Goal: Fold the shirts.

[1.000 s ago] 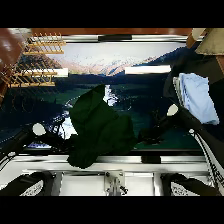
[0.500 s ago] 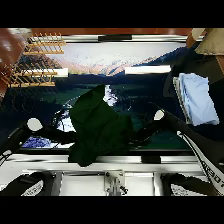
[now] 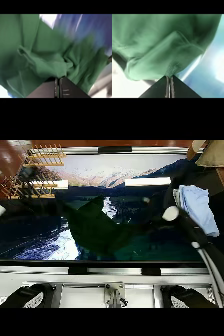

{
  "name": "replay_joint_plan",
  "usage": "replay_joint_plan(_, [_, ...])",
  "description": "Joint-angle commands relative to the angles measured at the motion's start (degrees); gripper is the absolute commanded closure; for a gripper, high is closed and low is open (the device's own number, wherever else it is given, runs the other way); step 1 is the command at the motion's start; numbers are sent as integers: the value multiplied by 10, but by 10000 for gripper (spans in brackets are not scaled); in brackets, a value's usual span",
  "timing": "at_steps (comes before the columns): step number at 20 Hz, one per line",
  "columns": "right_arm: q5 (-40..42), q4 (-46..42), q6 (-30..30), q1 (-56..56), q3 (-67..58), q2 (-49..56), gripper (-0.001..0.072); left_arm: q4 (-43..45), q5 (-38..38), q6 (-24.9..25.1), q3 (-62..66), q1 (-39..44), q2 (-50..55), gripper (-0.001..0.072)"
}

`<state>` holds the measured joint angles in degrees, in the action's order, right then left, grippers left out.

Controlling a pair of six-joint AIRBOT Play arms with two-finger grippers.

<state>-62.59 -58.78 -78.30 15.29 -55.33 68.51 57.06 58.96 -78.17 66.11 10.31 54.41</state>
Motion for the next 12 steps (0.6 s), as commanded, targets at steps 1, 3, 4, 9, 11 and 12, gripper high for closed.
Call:
replay_joint_plan(1, [-12,-133,60,-41,-151,-126,638,-2,-78,5,255,0,-6,678])
replay_joint_plan(3, [-7,-194,50,-45,-259,-187,638,-2,-151,-19,395,0,-7,678])
replay_joint_plan(4, [-1,-186,36,-45,-313,-211,638,-2,-194,-21,455,0,-7,677])
replay_joint_plan(9, [17,12,-5,-45,-447,-255,638,1,-347,-20,525,0,-11,678])
replay_joint_plan(11, [-18,27,-6,-45,-447,-250,638,19,-365,-20,508,0,-2,678])
replay_joint_plan(12, [-44,20,-11,-45,-446,-242,638,40,-372,-20,498,0,6,678])
